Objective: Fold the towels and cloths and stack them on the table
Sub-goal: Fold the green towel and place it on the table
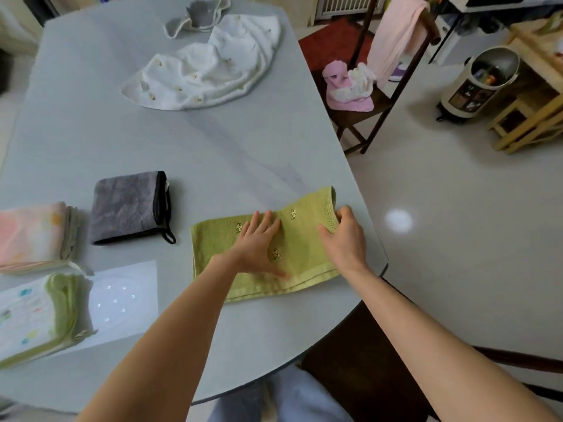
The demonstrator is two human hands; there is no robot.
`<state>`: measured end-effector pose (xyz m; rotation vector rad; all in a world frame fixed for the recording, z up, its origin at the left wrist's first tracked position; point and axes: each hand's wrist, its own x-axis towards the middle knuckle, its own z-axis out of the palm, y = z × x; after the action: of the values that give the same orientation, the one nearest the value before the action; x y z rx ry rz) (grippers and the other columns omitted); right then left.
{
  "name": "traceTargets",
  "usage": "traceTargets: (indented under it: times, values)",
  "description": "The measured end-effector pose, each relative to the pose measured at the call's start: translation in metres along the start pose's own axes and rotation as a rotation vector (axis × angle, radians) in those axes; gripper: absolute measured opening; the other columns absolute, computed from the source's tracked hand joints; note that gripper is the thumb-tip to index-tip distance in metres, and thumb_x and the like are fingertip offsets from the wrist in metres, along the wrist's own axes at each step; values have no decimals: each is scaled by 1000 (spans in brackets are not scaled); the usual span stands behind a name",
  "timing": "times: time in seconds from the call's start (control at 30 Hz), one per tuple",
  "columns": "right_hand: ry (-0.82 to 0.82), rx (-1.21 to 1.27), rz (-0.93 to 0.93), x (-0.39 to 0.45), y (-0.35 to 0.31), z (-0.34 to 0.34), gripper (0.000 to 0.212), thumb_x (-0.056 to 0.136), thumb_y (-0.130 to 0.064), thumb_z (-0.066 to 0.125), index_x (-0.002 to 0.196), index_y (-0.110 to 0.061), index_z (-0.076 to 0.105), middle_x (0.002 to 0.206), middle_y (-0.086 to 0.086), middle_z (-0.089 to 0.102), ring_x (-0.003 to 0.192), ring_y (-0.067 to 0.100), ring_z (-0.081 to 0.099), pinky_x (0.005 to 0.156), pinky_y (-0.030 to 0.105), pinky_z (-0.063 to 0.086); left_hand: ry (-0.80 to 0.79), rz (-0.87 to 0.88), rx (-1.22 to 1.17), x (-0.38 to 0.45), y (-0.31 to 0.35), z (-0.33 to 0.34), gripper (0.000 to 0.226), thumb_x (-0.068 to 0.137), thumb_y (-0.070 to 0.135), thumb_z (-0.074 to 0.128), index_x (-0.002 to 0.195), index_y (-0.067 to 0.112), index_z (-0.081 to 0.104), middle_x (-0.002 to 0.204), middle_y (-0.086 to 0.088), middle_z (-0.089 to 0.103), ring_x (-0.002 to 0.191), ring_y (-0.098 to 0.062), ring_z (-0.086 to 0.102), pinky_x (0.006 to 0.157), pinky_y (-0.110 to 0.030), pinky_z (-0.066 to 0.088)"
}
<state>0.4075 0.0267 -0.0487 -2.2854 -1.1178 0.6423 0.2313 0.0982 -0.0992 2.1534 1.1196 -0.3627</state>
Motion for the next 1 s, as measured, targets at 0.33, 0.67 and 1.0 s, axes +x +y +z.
traceTargets:
  times: [0.33,0.67,1.0]
  values:
    - [-151,-153,-253,-79,-104,66,26,85,-20,62,107,-19,48,107,1,62,99,27,60,70,32,41,186,-342,-1556,-73,-44,-45,69,89,71,37,104,11,66,86,-4,71,73,-19,69,68,-32,53]
    - [-327,-184,-471,-121,-114,142,20,88,-13,55,108,-11,51,119,2,54,111,24,52,82,36,42,568,-516,-1012,-76,-100,-31,28,87,29,64,91,1,69,78,-7,62,75,-22,59,76,-42,55]
    - [-107,-193,-570,-70,-98,120,39,77,9,48,111,-4,61,108,11,63,104,30,53,91,36,40,520,-585,-606,-62,-107,-19,26,95,29,54,85,5,54,100,-20,64,94,-35,59,72,-35,43]
